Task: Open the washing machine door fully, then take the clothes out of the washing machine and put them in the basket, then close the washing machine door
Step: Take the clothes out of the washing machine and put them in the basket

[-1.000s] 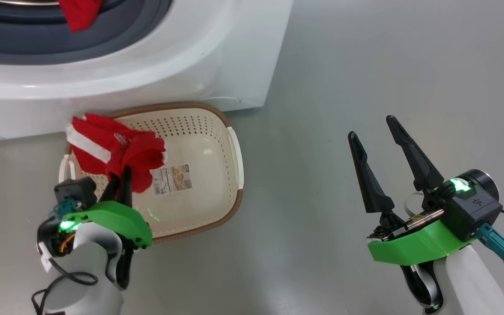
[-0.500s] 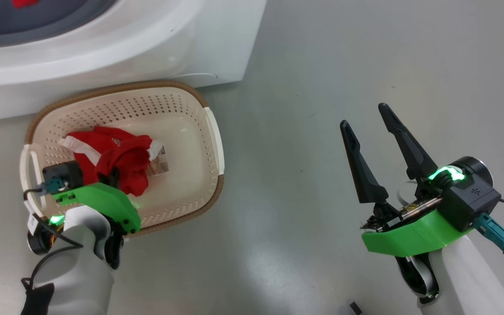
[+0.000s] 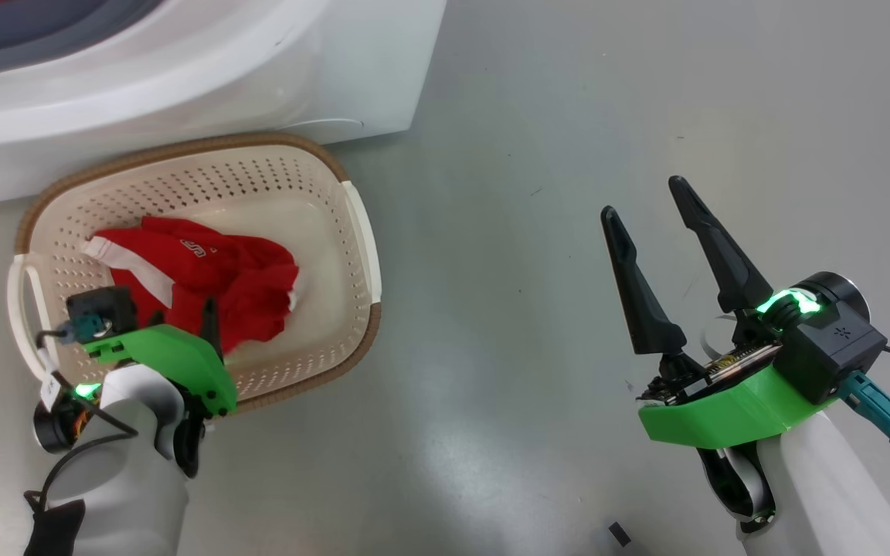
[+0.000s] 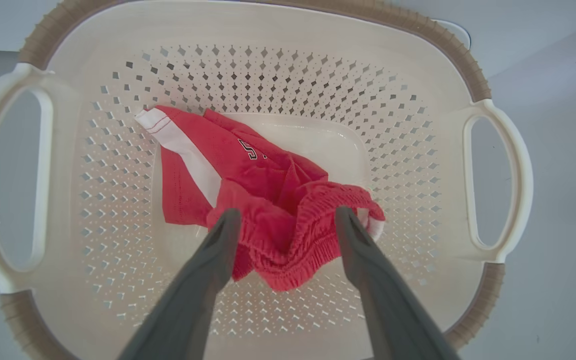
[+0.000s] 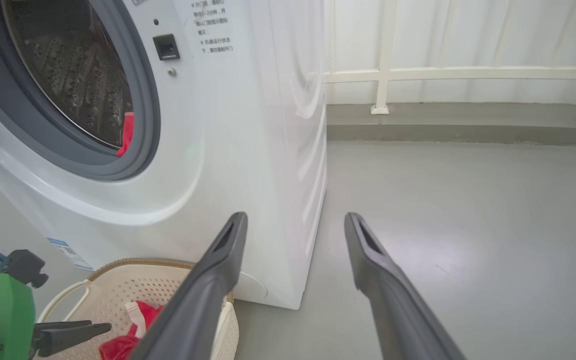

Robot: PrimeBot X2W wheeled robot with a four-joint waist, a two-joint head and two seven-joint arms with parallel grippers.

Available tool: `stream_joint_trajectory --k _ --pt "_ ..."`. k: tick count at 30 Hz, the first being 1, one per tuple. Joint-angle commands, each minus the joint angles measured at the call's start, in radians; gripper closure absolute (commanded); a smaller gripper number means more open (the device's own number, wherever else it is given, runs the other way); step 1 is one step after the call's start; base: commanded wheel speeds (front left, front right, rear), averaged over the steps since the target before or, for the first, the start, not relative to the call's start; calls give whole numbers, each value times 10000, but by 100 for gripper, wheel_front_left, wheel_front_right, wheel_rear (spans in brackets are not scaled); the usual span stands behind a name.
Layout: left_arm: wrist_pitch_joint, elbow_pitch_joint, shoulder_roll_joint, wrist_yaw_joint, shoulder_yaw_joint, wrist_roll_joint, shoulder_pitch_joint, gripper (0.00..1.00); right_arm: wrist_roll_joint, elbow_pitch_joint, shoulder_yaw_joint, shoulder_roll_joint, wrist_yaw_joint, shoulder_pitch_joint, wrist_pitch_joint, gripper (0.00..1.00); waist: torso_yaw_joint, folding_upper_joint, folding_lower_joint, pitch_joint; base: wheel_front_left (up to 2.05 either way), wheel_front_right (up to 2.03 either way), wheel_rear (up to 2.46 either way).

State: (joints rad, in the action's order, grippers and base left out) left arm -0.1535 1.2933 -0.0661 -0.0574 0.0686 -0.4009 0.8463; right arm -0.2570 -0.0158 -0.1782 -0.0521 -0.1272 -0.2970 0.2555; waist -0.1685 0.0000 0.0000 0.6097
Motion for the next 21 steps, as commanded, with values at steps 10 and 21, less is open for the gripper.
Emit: stream_joint_trajectory --k 10,21 --pt "-731 -57 -277 191 95 181 -93 0 -39 72 -84 19 -35 2 63 0 425 0 0 -505 0 0 0" --pt "-1074 -1046 -76 -195 437 369 -592 0 328 -142 238 19 -35 161 63 0 950 0 0 -1355 0 0 0"
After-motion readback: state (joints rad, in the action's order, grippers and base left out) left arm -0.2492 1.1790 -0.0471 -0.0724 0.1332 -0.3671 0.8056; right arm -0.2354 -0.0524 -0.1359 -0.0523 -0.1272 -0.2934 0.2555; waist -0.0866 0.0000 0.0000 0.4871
